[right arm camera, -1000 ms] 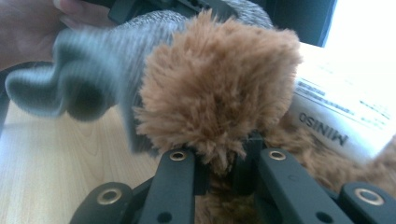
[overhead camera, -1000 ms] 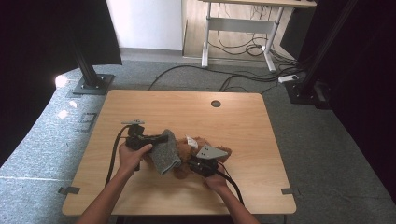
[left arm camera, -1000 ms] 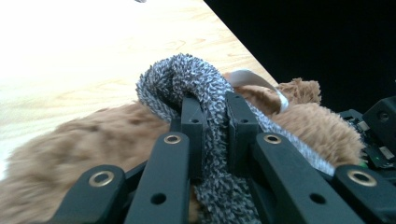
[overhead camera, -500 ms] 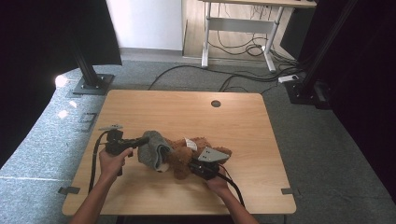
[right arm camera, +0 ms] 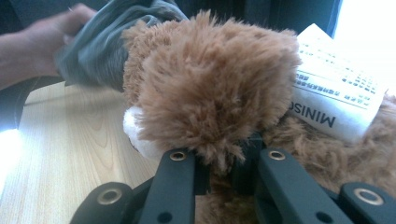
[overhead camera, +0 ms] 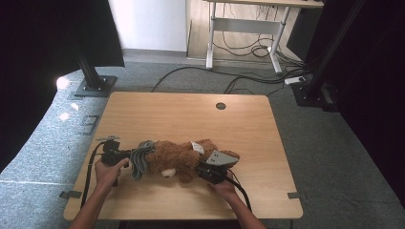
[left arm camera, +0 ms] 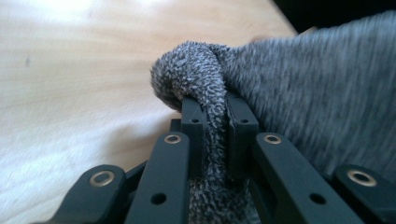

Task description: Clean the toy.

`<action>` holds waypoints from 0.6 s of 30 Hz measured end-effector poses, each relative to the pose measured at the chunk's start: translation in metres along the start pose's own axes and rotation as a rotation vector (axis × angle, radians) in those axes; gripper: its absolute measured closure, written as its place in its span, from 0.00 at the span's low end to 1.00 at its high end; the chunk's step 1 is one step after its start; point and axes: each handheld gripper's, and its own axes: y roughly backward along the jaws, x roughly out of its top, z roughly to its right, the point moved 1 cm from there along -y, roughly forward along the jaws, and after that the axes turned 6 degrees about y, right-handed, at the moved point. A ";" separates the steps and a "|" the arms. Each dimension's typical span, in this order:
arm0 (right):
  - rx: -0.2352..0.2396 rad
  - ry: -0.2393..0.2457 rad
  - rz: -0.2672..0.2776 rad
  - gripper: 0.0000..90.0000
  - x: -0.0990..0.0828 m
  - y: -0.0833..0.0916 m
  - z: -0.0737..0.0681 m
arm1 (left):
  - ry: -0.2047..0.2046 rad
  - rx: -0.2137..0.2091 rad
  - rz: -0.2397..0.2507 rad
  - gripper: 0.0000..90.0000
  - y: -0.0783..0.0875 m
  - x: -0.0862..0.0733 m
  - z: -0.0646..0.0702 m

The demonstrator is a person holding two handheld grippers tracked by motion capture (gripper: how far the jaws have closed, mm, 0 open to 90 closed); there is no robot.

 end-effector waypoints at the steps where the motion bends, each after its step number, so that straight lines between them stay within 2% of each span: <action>1: -0.001 -0.001 0.001 0.90 0.000 0.000 0.000 | -0.006 -0.031 0.025 0.89 0.004 0.005 0.006; 3: 0.002 -0.002 0.002 0.90 0.000 -0.001 0.000 | -0.024 -0.083 0.055 0.89 0.009 0.013 0.018; 4: 0.003 -0.002 0.002 0.90 0.000 -0.001 0.000 | -0.045 -0.114 0.071 0.89 0.012 0.019 0.029; 7: 0.005 -0.004 0.003 0.90 0.001 -0.002 0.000 | -0.100 -0.171 0.080 0.89 0.011 0.030 0.053; 9: 0.006 -0.006 0.004 0.90 0.001 -0.002 0.000 | -0.140 -0.188 0.062 0.89 0.001 0.037 0.070; 11: 0.006 -0.006 0.005 0.90 0.001 -0.002 0.000 | -0.153 -0.199 0.041 0.89 -0.011 0.041 0.081; 12: 0.006 -0.004 0.005 0.90 0.001 -0.002 0.000 | -0.162 -0.200 0.023 0.89 -0.022 0.044 0.089; 14: 0.007 0.000 0.005 0.90 0.001 -0.002 -0.001 | -0.171 -0.206 0.000 0.89 -0.033 0.046 0.096; 18: 0.003 0.009 0.006 0.90 0.001 -0.002 -0.001 | -0.196 -0.190 -0.065 0.89 -0.064 0.046 0.116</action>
